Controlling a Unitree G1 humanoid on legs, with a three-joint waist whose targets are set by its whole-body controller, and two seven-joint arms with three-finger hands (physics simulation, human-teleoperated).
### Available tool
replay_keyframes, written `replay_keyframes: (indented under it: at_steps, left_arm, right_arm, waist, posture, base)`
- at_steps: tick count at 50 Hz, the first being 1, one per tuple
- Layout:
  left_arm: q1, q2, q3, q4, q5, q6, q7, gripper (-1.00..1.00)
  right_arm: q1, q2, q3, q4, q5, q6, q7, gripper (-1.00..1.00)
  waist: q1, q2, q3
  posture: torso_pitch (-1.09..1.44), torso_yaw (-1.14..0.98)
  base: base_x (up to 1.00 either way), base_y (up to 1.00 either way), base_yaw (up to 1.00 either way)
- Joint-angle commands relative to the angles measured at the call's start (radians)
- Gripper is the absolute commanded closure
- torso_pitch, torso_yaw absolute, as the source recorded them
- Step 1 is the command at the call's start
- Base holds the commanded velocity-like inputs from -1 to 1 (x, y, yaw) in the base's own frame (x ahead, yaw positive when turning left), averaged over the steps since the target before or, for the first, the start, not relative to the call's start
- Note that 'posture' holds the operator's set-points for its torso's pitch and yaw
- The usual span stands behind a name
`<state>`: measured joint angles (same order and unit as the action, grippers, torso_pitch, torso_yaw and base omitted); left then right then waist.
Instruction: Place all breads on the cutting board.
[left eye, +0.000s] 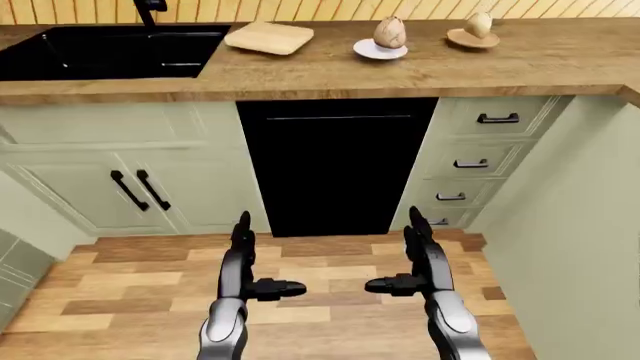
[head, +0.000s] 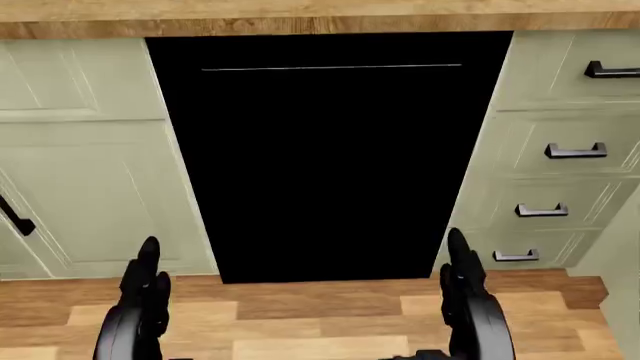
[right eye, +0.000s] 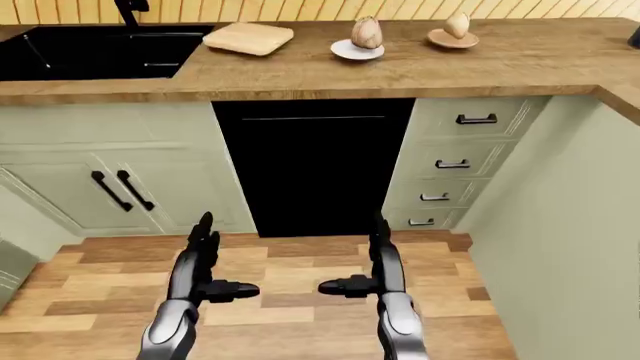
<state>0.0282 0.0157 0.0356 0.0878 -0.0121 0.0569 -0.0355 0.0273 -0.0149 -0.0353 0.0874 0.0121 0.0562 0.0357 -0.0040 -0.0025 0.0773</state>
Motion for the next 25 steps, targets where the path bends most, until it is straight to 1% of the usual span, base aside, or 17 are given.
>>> replay_keyframes:
  at_steps: [1,2,3,4,5,6,7,8,9,12,17,19,20,22,24,25]
  left_arm:
    - [-0.028,0.001,-0.008,-0.107,0.002,-0.042,-0.001,-1.0]
    - [-0.028,0.001,-0.01,-0.107,0.009,-0.045,0.002,-1.0]
    - [-0.023,0.0,-0.011,-0.116,0.01,-0.042,0.001,-1.0]
    - [-0.021,0.0,-0.01,-0.121,0.009,-0.041,0.0,-1.0]
    - [-0.02,0.0,-0.01,-0.123,0.009,-0.041,-0.001,-1.0]
    - [-0.02,0.001,-0.01,-0.12,0.01,-0.045,-0.004,-1.0]
    - [-0.019,0.002,-0.009,-0.122,0.01,-0.044,-0.005,-1.0]
    - [-0.02,0.003,-0.009,-0.122,0.019,-0.05,0.0,-1.0]
    - [-0.021,0.003,-0.01,-0.127,0.028,-0.049,0.003,-1.0]
    - [-0.041,0.012,-0.003,-0.23,0.038,0.057,0.002,-1.0]
    - [-0.054,0.021,0.011,-0.374,0.04,0.191,-0.014,-1.0]
    - [-0.084,0.028,0.023,-0.447,0.041,0.268,-0.018,-1.0]
    - [-0.093,0.029,0.027,-0.46,0.04,0.285,-0.02,-1.0]
    - [-0.132,0.042,0.042,-0.522,0.038,0.368,-0.025,-1.0]
    - [-0.157,0.05,0.056,-0.565,0.032,0.421,-0.031,-1.0]
    - [-0.165,0.052,0.061,-0.575,0.029,0.435,-0.032,-1.0]
  right_arm:
    - [-0.04,-0.004,-0.002,-0.074,0.008,-0.06,0.004,-1.0]
    - [-0.037,-0.003,0.003,-0.085,-0.001,-0.054,-0.001,-1.0]
    - [-0.032,0.0,0.007,-0.103,0.002,-0.043,0.002,-1.0]
    - [-0.034,-0.001,0.007,-0.096,0.002,-0.048,0.003,-1.0]
    - [-0.035,-0.001,0.007,-0.099,0.003,-0.045,0.003,-1.0]
    - [-0.035,0.0,0.007,-0.109,0.003,-0.037,0.002,-1.0]
    - [-0.036,-0.001,0.006,-0.111,0.005,-0.036,0.002,-1.0]
    - [-0.039,-0.001,0.004,-0.113,0.006,-0.033,0.001,-1.0]
    - [-0.035,0.0,0.006,-0.135,0.009,-0.016,0.003,-1.0]
    - [-0.054,-0.006,0.005,-0.191,0.005,0.045,0.003,-1.0]
    - [-0.104,-0.017,-0.008,-0.261,0.001,0.127,-0.001,-1.0]
    - [-0.137,-0.024,-0.013,-0.317,-0.001,0.196,-0.003,-1.0]
    - [-0.143,-0.026,-0.014,-0.326,-0.003,0.209,-0.001,-1.0]
    - [-0.186,-0.034,-0.036,-0.362,0.017,0.276,-0.001,-1.0]
    - [-0.212,-0.039,-0.044,-0.369,0.028,0.326,-0.007,-1.0]
    - [-0.215,-0.041,-0.04,-0.382,0.028,0.338,-0.007,-1.0]
  waist:
    - [-0.002,-0.008,-0.001]
    - [0.002,-0.007,-0.035]
    - [0.007,-0.001,-0.062]
    - [0.007,-0.001,-0.053]
    - [0.006,-0.007,-0.017]
    - [0.007,-0.008,-0.04]
    - [0.007,-0.008,-0.069]
    - [0.008,-0.008,-0.075]
    - [0.008,-0.007,-0.074]
    - [0.008,-0.005,-0.079]
    - [0.007,-0.004,-0.084]
    - [0.008,-0.003,-0.088]
    - [0.008,-0.002,-0.091]
    - [0.009,-0.002,-0.093]
    - [0.008,-0.001,-0.095]
    - [0.009,0.002,-0.11]
  posture:
    - [0.0,0.0]
    - [0.0,0.0]
    - [0.0,0.0]
    - [0.0,0.0]
    - [0.0,0.0]
    - [0.0,0.0]
    - [0.0,0.0]
    - [0.0,0.0]
    - [0.0,0.0]
    - [0.0,0.0]
    - [0.0,0.0]
    - [0.0,0.0]
    - [0.0,0.0]
    - [0.0,0.0]
    - [0.0,0.0]
    - [0.0,0.0]
  base:
    - [0.0,0.0,0.0]
    - [0.0,0.0,0.0]
    - [0.0,0.0,0.0]
    - [0.0,0.0,0.0]
    - [0.0,0.0,0.0]
    - [0.0,0.0,0.0]
    - [0.0,0.0,0.0]
    - [0.0,0.0,0.0]
    - [0.0,0.0,0.0]
    - [0.0,0.0,0.0]
    - [0.0,0.0,0.0]
    - [0.0,0.0,0.0]
    - [0.0,0.0,0.0]
    - [0.0,0.0,0.0]
    - [0.0,0.0,0.0]
    - [0.0,-0.12,0.0]
